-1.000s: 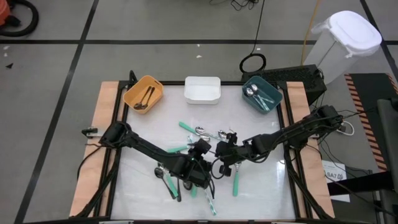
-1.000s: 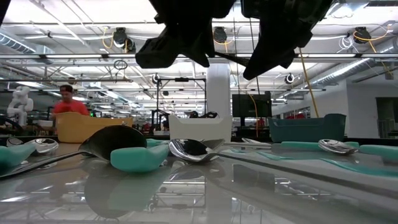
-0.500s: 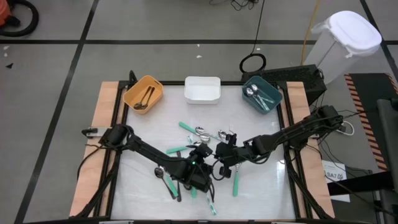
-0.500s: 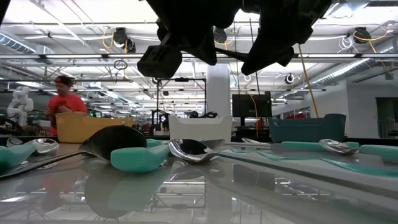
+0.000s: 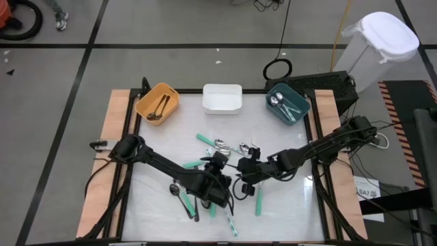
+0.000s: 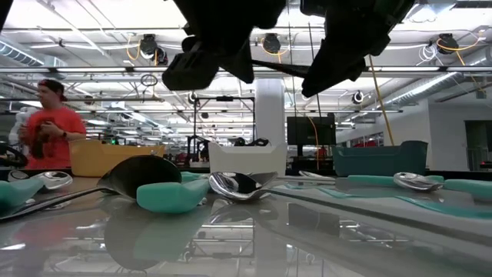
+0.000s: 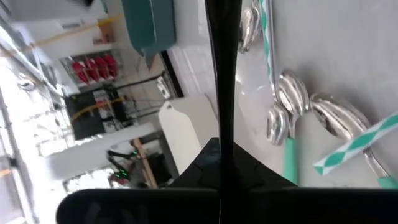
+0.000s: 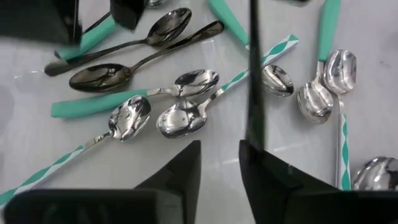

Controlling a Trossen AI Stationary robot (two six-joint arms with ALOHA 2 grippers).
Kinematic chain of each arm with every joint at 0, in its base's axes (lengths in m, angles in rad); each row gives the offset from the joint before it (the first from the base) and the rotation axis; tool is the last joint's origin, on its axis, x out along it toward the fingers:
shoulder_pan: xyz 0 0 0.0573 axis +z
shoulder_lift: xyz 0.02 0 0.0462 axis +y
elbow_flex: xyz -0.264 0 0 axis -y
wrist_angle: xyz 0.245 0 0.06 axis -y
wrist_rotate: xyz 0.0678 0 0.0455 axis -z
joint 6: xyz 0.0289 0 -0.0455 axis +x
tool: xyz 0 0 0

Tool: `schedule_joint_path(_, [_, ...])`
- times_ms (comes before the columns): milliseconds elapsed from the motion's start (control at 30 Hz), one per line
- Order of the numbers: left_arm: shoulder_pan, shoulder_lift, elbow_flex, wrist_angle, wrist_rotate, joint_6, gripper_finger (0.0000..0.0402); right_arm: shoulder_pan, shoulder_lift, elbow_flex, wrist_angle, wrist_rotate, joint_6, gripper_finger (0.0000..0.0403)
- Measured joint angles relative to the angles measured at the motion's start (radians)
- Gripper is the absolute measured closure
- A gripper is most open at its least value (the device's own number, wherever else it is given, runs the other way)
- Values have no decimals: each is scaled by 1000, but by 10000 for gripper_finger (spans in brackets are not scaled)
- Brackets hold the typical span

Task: Sort silverware by color (type)
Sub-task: Put the black spoon into the orange bin

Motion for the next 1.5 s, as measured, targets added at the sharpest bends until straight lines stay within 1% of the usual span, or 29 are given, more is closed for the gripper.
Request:
schedule_joint_path(133, [6, -50, 0, -61, 43, -97, 400, 1, 0, 0, -40, -3, -2, 272])
schedule_joint_path(300, [25, -138, 0, -177, 114, -240, 401, 0, 0, 0, -104, 0, 8, 264])
schedule_joint_path(433, [46, -221, 0, -270, 114, -341, 401, 0, 0, 0, -129, -2, 23, 267])
schedule_joint_path(567, [71, -320, -2, -324, 114, -435, 401, 0, 0, 0, -131, -4, 22, 268])
schedule_joint_path(800, [112, -533, -61, -328, 96, -577, 401, 0, 0, 0, -143, -7, 20, 268])
schedule_joint_path(933, [127, -656, -142, -303, 94, -637, 401, 0, -1, 0, -143, -8, 1, 268])
schedule_joint_path(1100, [156, -777, -285, -273, 86, -680, 401, -1, -1, 0, -143, -8, -4, 268])
schedule_joint_path(1267, [246, -888, -459, -192, 79, -675, 401, -1, -2, 0, -141, -7, -5, 268])
schedule_joint_path(1400, [373, -967, -579, -122, 151, -635, 401, -1, -2, 0, -137, -7, -5, 268])
schedule_joint_path(1500, [497, -1018, -664, -15, 264, -552, 401, -1, -2, 0, -134, -6, -16, 268])
